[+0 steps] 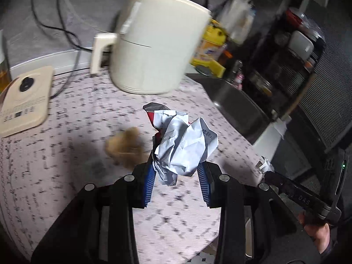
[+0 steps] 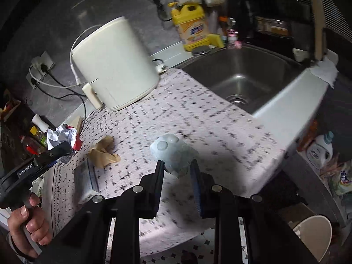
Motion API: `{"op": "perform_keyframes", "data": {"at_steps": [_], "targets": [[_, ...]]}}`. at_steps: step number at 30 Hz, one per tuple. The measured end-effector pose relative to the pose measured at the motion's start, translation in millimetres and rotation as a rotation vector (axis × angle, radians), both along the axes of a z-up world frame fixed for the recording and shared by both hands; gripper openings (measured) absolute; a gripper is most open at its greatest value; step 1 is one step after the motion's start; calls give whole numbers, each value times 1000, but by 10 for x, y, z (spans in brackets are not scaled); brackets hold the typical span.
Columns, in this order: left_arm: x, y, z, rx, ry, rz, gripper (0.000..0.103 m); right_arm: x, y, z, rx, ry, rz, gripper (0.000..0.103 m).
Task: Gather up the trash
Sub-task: 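Carry both items over the bin while the right tool drops the white piece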
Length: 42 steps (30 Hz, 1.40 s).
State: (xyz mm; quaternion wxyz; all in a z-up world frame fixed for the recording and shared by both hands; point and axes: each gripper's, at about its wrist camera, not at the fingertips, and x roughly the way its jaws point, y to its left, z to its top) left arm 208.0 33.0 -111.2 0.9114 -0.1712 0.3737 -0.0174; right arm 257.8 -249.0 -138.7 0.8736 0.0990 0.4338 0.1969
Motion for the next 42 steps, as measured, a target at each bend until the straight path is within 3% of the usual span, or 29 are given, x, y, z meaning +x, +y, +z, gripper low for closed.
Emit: {"op": "perform_keyframes", "data": {"at_steps": [14, 25, 28, 29, 31, 42], "targets": [[128, -1440, -115, -6, 26, -279, 36, -584, -1573, -99, -18, 27, -266, 25], [125, -2545, -404, -2, 92, -493, 36, -1208, -2682, -381, -25, 82, -473, 26], [114, -2794, -474, 4, 106, -539, 36, -1351, -2887, -447, -25, 97, -518, 32], [108, -2880, -499, 6, 111, -556, 36, -1402, -2949, -462, -27, 99, -536, 45], [93, -3048, -552, 11, 123, -590, 36, -1509, -3064, -475, -35, 94, -574, 53], [-35, -3866, -871, 24, 192, -752, 36, -2020, -3646, -638, -33, 135, -716, 56]]}}
